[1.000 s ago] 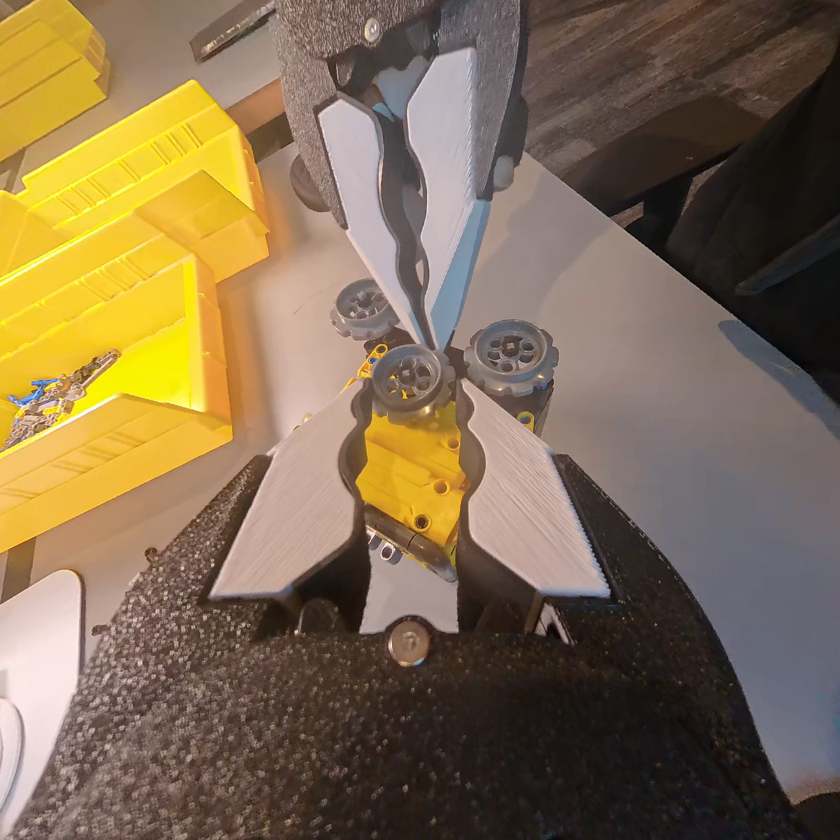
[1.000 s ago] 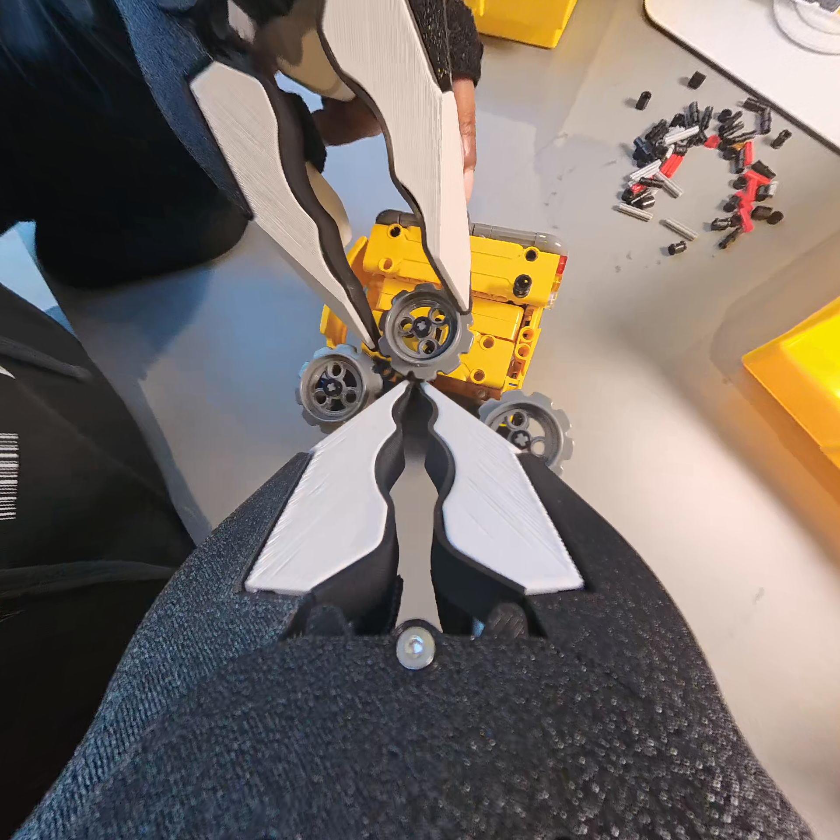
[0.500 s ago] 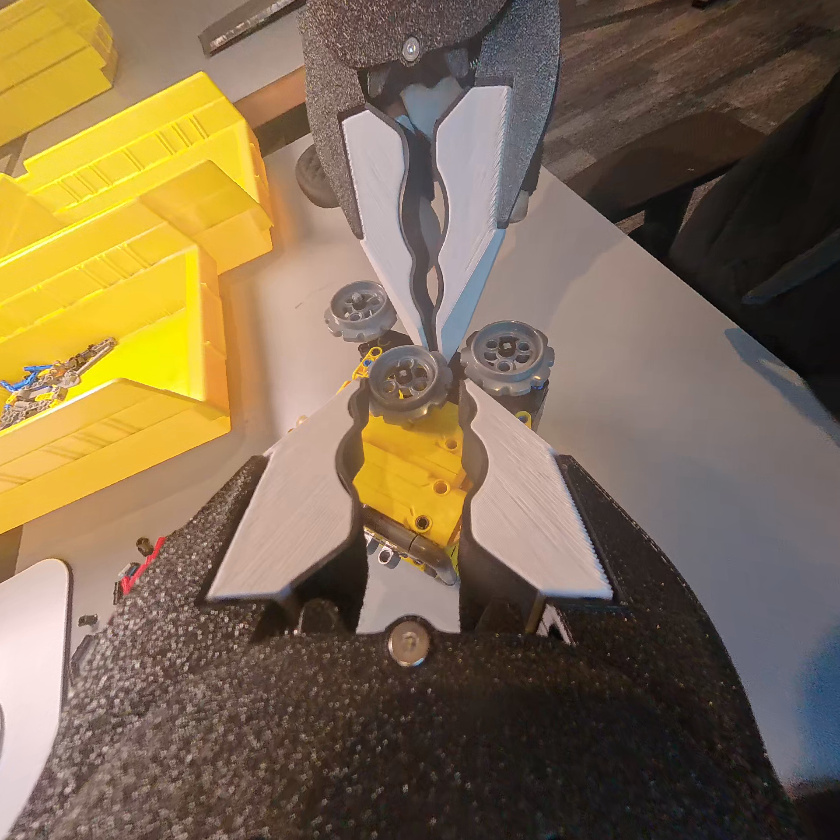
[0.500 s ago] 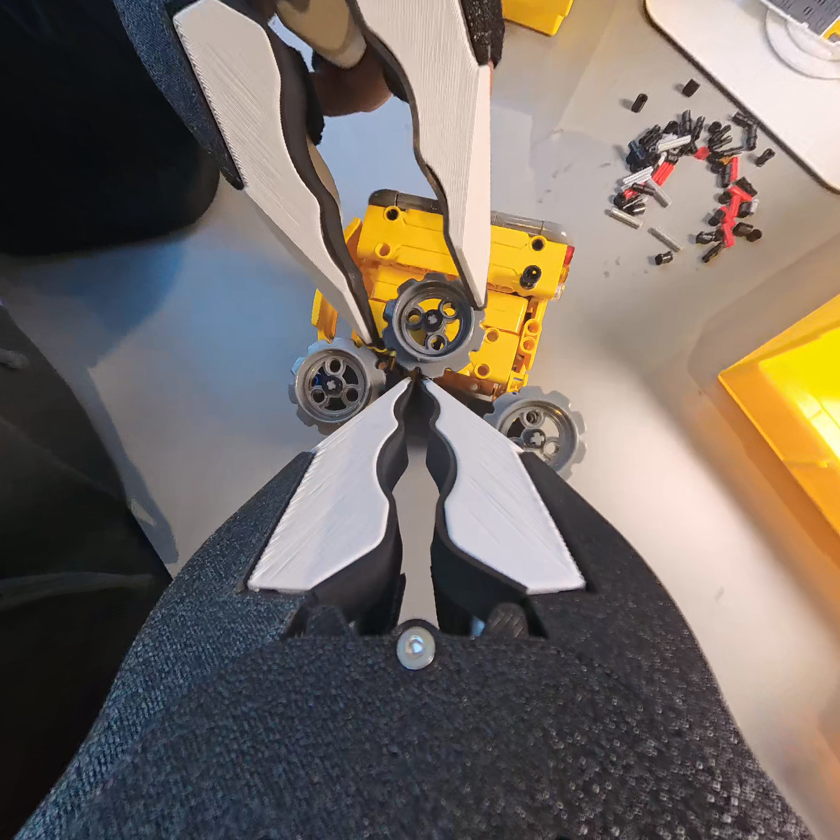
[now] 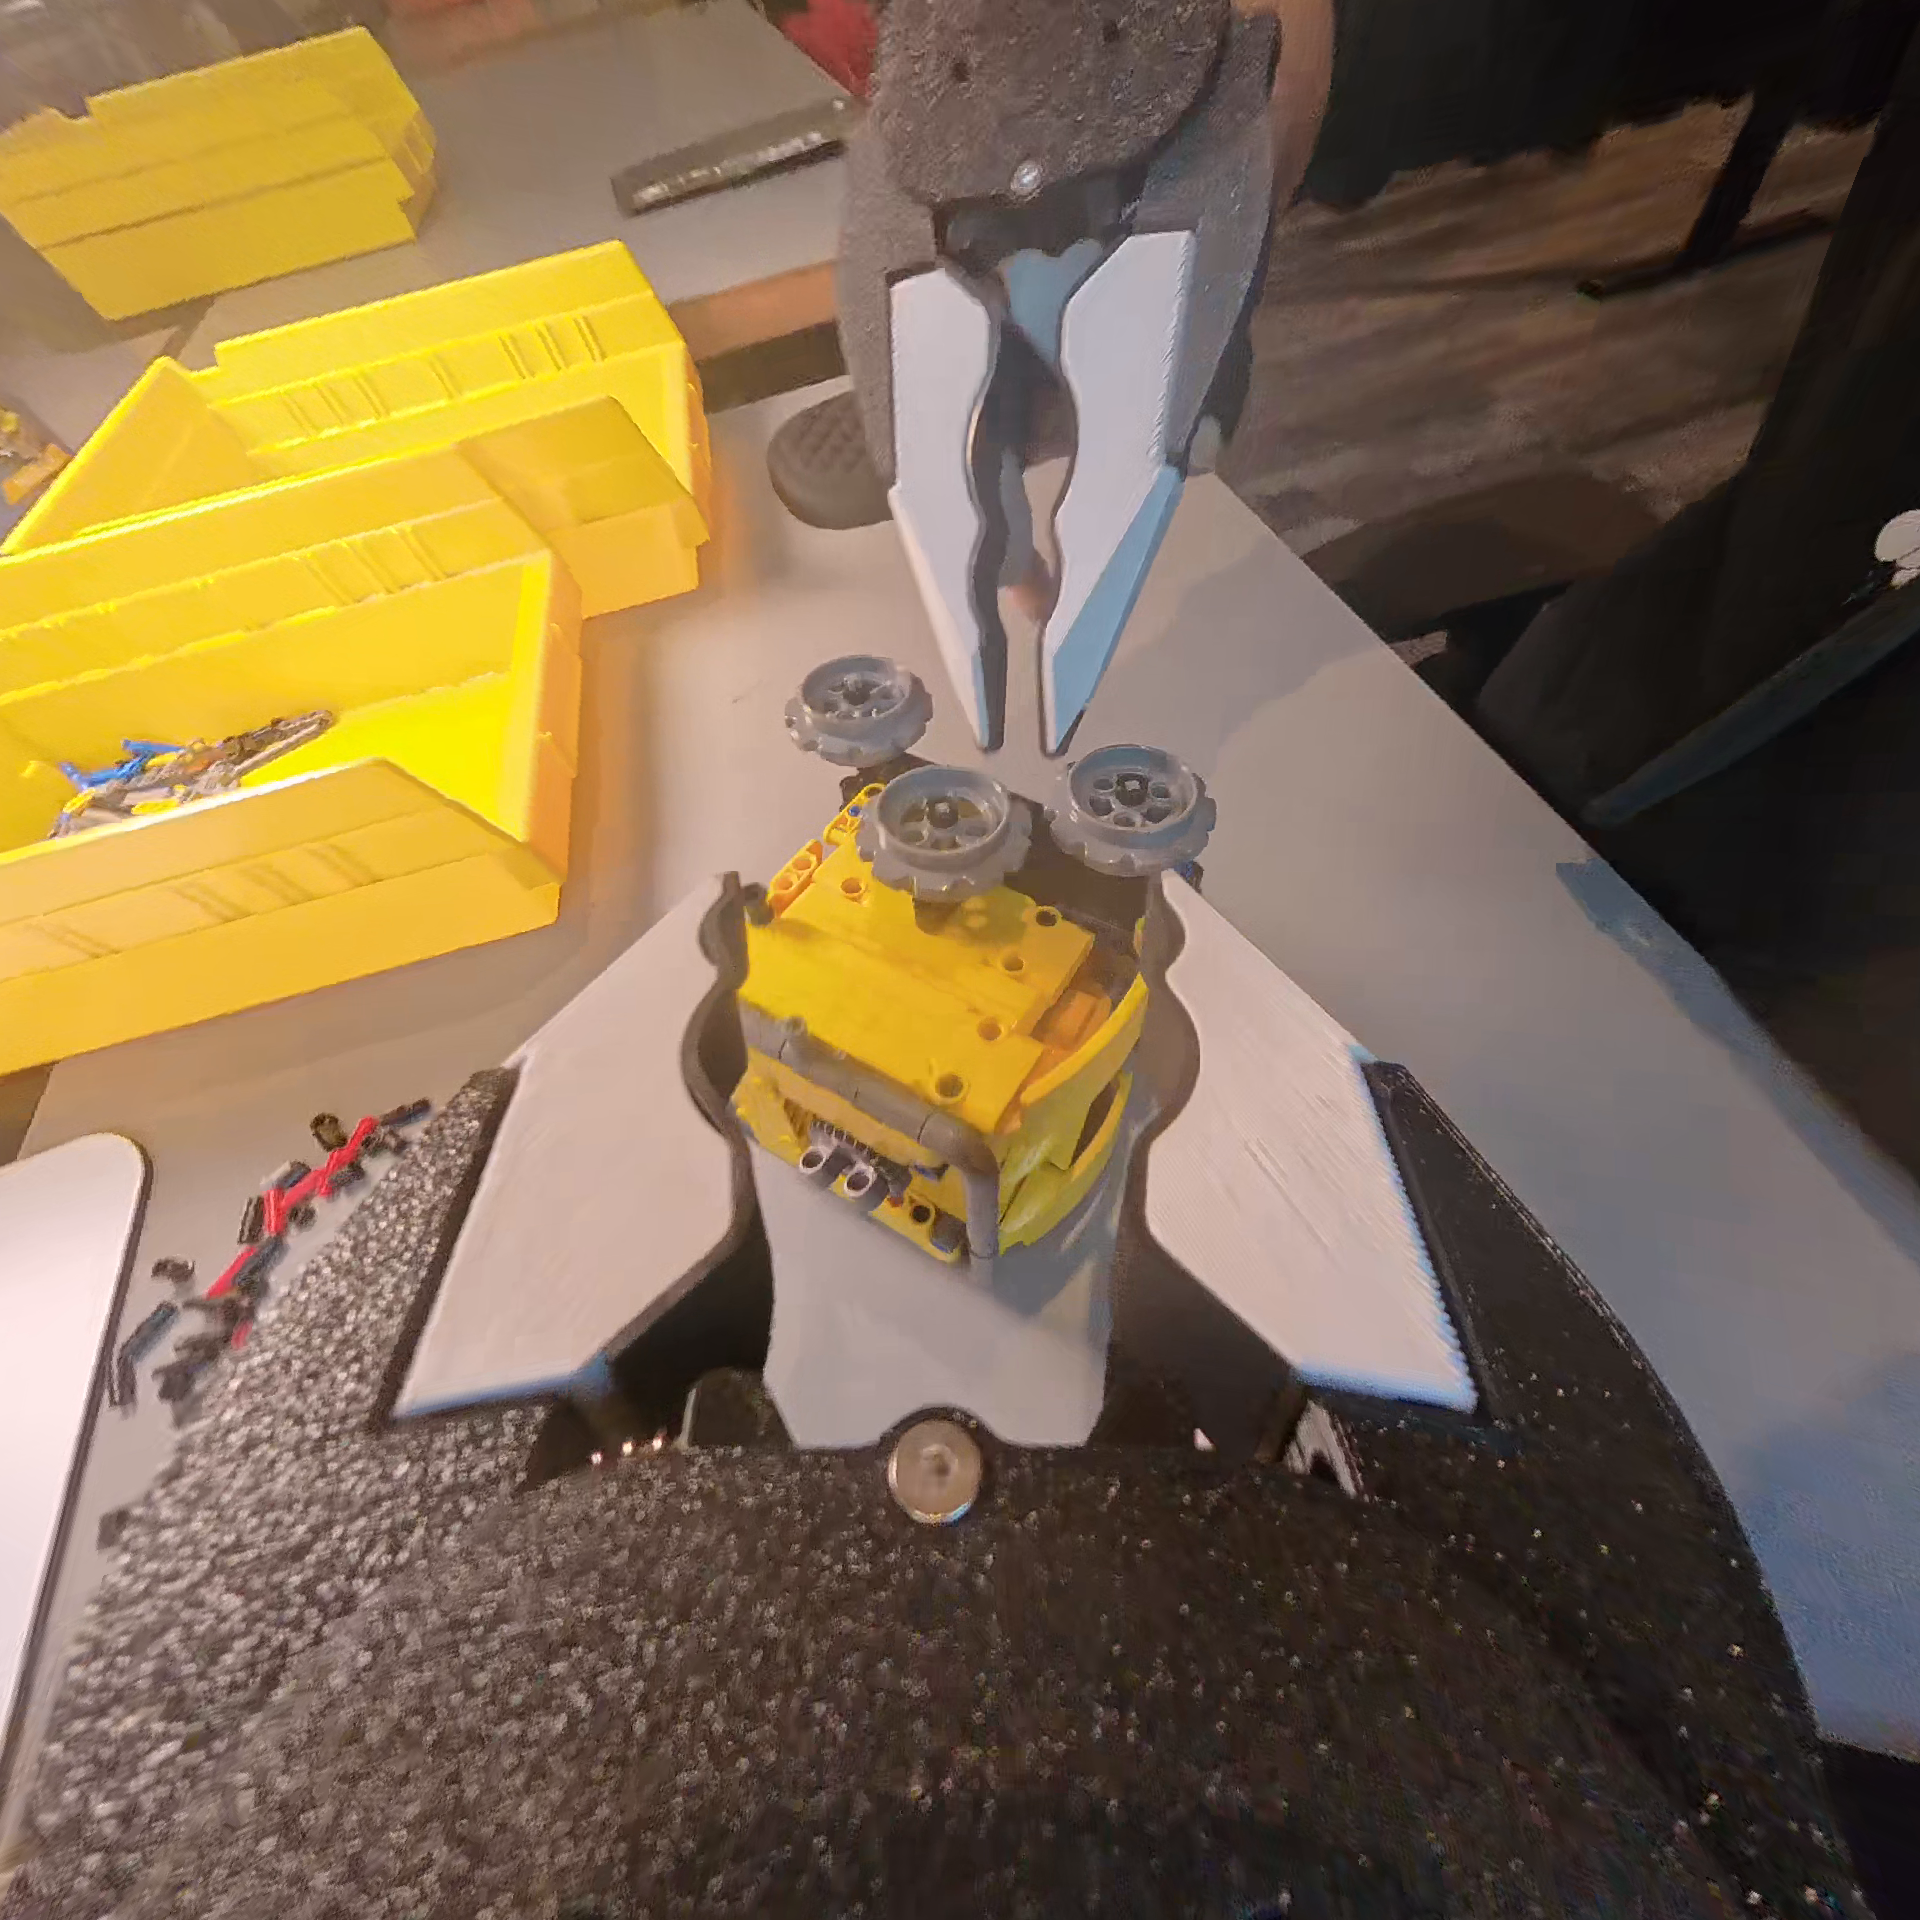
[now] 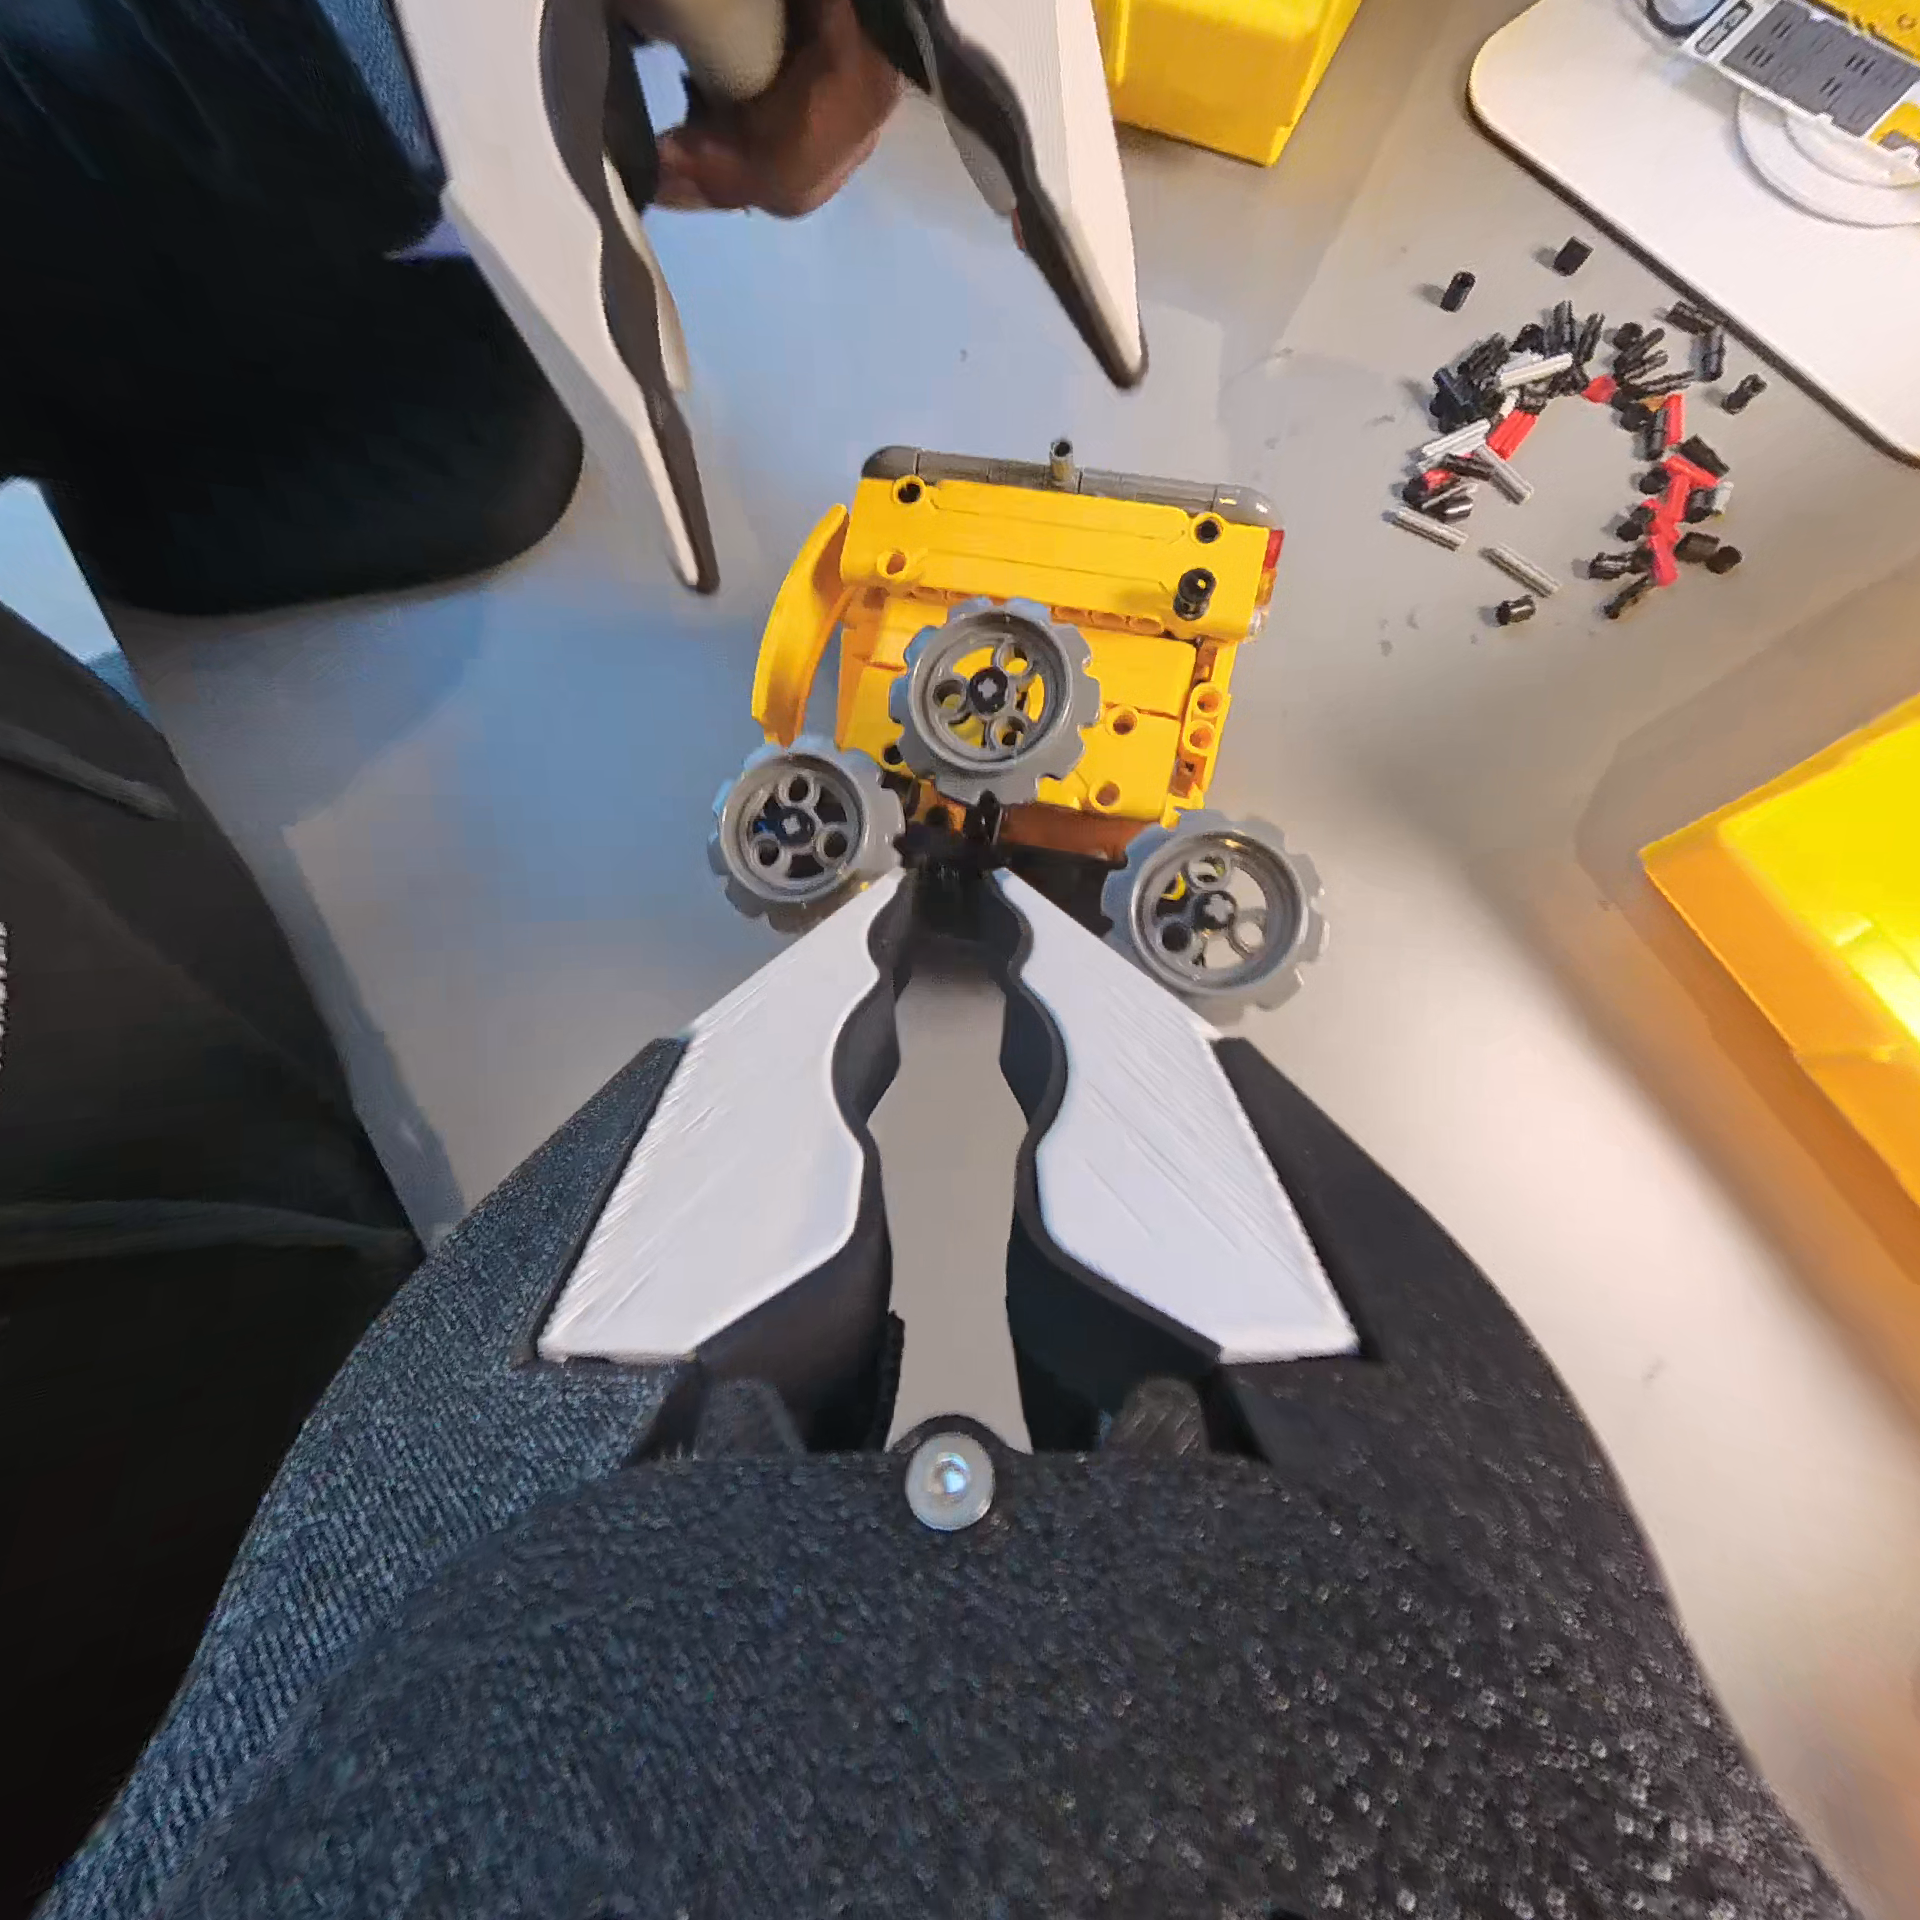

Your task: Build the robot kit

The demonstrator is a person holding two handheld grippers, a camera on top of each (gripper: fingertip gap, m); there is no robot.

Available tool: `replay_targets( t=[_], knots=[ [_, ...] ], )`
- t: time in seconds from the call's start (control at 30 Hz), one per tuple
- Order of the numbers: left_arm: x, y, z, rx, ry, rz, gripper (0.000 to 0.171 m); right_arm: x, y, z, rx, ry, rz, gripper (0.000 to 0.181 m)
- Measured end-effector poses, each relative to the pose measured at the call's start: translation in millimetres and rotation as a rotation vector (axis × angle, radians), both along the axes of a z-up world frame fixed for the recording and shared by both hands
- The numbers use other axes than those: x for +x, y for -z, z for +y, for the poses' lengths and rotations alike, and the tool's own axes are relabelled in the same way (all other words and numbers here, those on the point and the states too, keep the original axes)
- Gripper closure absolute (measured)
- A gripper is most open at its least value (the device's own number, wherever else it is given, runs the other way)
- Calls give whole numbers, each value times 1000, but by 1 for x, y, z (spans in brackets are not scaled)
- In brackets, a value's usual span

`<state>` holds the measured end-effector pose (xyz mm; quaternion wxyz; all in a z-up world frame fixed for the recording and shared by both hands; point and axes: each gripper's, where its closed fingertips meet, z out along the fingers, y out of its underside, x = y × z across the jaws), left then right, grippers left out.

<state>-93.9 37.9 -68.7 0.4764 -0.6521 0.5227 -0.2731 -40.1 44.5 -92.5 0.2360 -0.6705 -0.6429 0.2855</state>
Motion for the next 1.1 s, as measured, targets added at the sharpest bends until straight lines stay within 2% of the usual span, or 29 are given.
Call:
replay_targets(
  t=[0.13,0.23,0.43,0.53,0.83,1.0,1.1],
  knots=[
    [-10,15,-2,-43,-50,-5,92,-3,-24,5,71,-2,81,166],
    [-11,29,-5,-88,-60,-14,90,-12,-33,10,165,-37,76,162],
    [-9,33,1,-83,-96,-48,94,-32,-14,9,203,-58,-57,137],
    [-9,34,1,-79,-94,-57,94,-34,-7,8,194,-79,-115,144],
    [-9,34,1,-79,-94,-43,95,-32,-4,10,132,-85,-196,146],
    [-10,34,2,-72,-95,-46,95,-34,-4,10,134,-77,-180,146],
    [-11,35,1,-65,-84,-52,96,-32,-9,8,133,-100,-113,144]
  ],
)
